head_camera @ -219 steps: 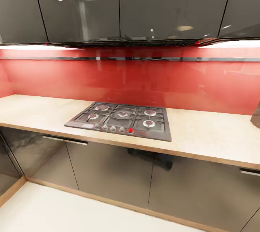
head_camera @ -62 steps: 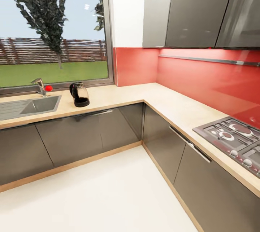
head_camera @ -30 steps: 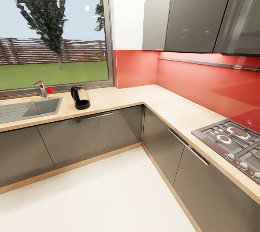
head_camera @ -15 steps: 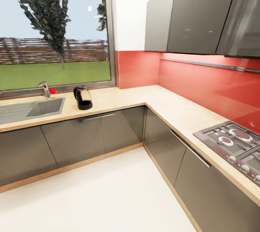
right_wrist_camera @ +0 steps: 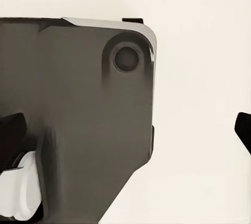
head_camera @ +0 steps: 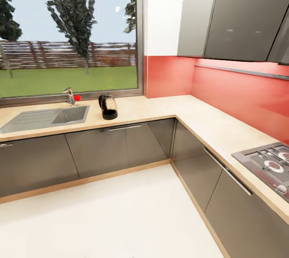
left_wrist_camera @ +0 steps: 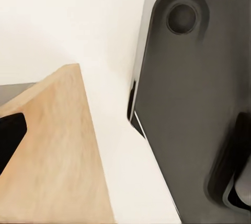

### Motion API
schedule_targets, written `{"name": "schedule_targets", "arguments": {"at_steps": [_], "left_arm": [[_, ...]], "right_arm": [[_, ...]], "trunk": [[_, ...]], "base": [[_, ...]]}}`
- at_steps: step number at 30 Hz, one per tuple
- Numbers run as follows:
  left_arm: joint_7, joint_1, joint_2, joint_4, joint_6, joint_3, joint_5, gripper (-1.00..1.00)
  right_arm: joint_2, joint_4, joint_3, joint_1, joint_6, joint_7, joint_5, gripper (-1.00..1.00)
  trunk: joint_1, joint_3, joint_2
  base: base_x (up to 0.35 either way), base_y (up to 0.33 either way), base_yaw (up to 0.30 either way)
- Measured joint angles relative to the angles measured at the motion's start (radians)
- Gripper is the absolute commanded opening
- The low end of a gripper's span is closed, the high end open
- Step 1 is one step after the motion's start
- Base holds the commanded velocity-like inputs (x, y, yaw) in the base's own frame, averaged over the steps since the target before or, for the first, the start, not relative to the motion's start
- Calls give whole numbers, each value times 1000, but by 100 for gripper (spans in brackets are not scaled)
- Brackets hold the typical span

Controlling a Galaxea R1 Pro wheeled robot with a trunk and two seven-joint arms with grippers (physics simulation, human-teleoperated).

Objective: Set up a coffee station on the kitchen countertop: keep the coffee maker on the countertop, move the bottle of coffee from the kitchen shelf to the counter next to the coffee maker, place a paper coffee filter on top of the coffee maker, put the saucer next to the coffee maker with the coffee cup on the saucer, and place the electric kettle next to the coffee maker.

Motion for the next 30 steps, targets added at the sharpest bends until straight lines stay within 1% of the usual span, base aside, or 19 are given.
{"name": "schedule_targets", "arguments": {"at_steps": [21,26,30], "left_arm": [[0,0,-1,0,0,-1,0,100],[-1,-1,-5,0,0,-3,-1,100],[-1,-1,-4,0,0,-3,0,100]], "right_arm": [[0,-11,0,0,1,-1,0,100],[0,-12,0,0,1,-1,0,100],[0,-12,0,0,1,-1,0,100]], "trunk": [[-81,51,147],[-100,63,183],[-100,61,183]], "base": [[0,0,245],[0,0,245],[0,0,245]]}}
